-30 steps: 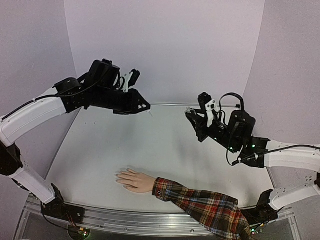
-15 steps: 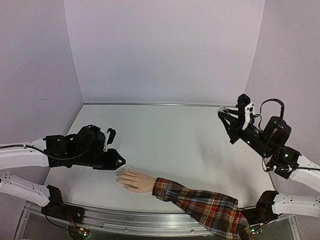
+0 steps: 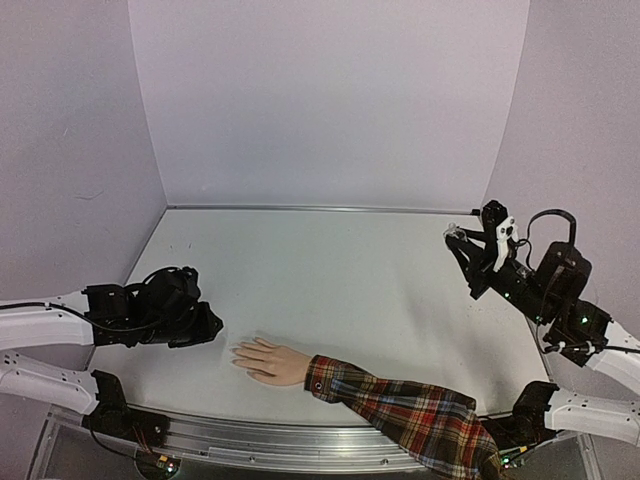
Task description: Paint the nails
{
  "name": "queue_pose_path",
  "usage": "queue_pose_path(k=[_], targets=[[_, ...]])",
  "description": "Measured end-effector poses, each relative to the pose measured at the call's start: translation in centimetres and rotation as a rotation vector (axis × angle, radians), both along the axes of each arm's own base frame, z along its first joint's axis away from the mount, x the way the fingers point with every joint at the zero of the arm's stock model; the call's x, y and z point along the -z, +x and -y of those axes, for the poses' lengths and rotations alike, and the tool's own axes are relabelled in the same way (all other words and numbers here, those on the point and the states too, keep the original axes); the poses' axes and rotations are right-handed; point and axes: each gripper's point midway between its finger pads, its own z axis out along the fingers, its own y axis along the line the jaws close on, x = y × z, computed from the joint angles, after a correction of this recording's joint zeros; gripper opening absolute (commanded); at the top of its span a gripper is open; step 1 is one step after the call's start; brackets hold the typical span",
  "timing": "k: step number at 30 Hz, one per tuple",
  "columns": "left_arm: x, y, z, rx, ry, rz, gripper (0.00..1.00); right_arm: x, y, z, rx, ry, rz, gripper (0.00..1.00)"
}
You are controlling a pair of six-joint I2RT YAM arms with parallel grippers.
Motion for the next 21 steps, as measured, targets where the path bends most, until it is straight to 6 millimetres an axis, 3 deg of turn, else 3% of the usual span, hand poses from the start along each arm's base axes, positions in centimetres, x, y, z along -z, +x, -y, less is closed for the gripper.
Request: queue_pose_path(k=[5, 21], targets=[[1.2, 0.2, -1.3, -0.033, -0.007, -0.019, 0.00, 0.6, -0.1, -0.2, -0.011, -0.017, -0.010, 0.00], [3.2, 0.7, 0.0, -0.014, -0.082, -0.012, 0.00, 0.5, -0.5, -0.5, -0.041, -0.015, -0.008, 0.00]])
